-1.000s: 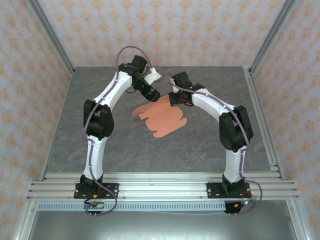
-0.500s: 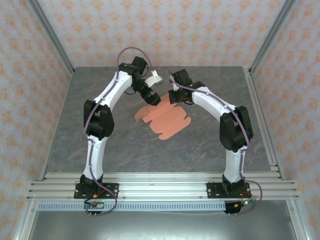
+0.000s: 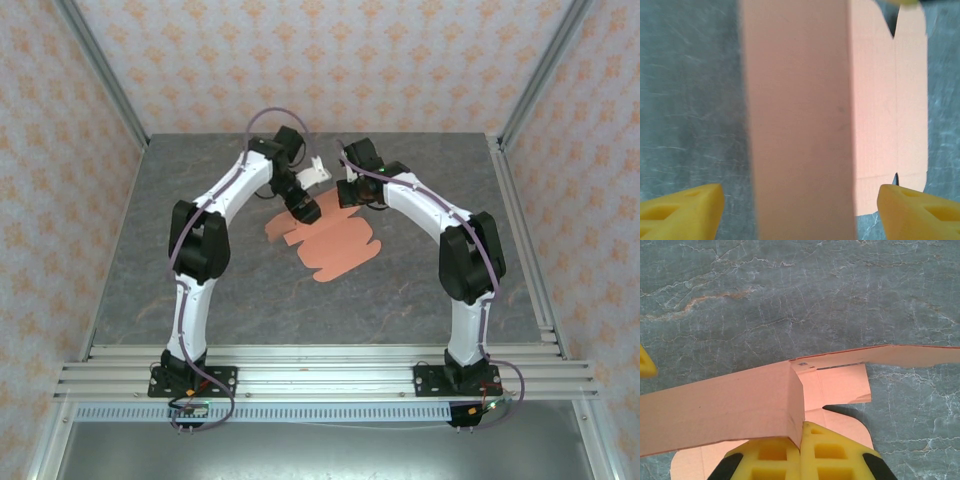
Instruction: Fold the paper box
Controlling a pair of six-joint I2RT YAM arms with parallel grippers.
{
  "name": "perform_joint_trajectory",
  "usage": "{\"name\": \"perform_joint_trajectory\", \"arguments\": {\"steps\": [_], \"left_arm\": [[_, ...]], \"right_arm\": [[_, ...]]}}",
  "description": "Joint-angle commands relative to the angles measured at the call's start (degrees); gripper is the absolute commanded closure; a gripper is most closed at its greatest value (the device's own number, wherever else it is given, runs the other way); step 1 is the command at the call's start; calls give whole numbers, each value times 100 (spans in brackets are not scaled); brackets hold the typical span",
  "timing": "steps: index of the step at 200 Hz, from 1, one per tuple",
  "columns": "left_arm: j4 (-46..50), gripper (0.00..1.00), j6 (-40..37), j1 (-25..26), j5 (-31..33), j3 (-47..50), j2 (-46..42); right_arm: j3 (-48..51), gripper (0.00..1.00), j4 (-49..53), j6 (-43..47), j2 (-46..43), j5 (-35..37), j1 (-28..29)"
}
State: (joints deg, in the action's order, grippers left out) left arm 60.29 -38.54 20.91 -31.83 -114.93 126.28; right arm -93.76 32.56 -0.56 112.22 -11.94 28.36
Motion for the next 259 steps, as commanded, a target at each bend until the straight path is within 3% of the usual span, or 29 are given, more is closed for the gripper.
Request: {"name": "perform_joint_trajectory", "arguments": {"steps": [1, 38, 71, 136, 170, 215, 259], "left_arm": [[-609, 30, -67, 141, 748, 299, -376], [-1343, 51, 93, 235, 1038, 807, -664], [-1633, 67, 40, 383, 1673, 966, -692], [-2202, 81, -450, 769, 2534, 1534, -799], [-2961, 88, -579, 884, 2982, 2130, -1088], [-3573, 92, -927, 941, 3237, 2681, -1407], [-3388, 92, -1287, 942, 3219, 2642, -1307]], "right_arm": [[33, 100, 5, -291, 21, 118, 30], [158, 100, -91, -664, -31, 291, 30], [426, 100, -361, -953, -216, 213, 38], [1041, 99, -1084, -1547, -532, 20, 38], [1286, 88, -1166, -1665, -761, 87, 38], [1754, 58, -1189, -1580, -1388, -43, -133], [2309, 52, -1406, -1409, -2328, -737, -1095]]}}
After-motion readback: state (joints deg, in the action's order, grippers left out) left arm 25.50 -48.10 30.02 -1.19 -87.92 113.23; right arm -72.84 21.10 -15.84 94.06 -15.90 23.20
